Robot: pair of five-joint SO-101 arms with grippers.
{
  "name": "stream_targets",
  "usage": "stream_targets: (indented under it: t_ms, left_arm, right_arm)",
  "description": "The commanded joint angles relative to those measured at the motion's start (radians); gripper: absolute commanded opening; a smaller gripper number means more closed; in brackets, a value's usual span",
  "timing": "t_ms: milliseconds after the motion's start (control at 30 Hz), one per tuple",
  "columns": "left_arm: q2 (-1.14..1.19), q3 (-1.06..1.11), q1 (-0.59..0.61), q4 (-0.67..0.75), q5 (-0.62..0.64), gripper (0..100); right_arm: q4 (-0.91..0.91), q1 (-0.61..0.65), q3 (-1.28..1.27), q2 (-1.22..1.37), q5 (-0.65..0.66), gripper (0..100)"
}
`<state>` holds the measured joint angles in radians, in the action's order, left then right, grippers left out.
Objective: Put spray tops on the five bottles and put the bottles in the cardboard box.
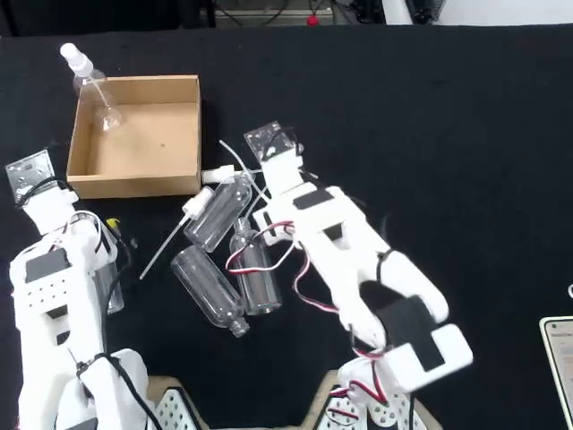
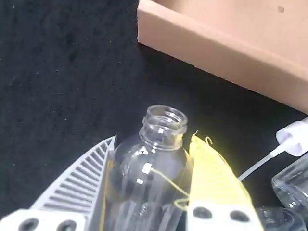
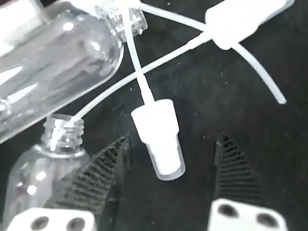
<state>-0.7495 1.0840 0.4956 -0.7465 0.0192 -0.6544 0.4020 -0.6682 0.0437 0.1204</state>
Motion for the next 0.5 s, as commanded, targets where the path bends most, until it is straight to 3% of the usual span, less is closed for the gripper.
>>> stream_targets:
  t_ms: [0,67,133,267,367,467]
  left_arm:
    - [-0.026,0.016,-0.007,0.018,0.009,8]
    - [-0.026,0.019,-0.004,0.018,0.009,8]
    - [-0.026,0.019,-0.002,0.018,0.009,8]
    - [-0.026,0.036,-0.008,0.020,0.040,8]
    - [-0.026,0.039,-0.005,0.020,0.064,8]
    - [-0.026,0.038,-0.008,0.020,0.066,8]
  right_arm:
    - [-0.005,0.011,0.054,0.010,0.071,11.2]
    - [-0.008,0.008,0.053,0.010,0.071,0.4]
    - [-0.035,-0.011,0.047,-0.010,0.051,3.8]
    - [-0.153,-0.146,0.042,-0.162,0.061,1.5]
    - [-0.276,-0.279,0.025,-0.303,0.158,1.1]
    - [-0.353,-0.410,-0.033,-0.424,0.334,1.1]
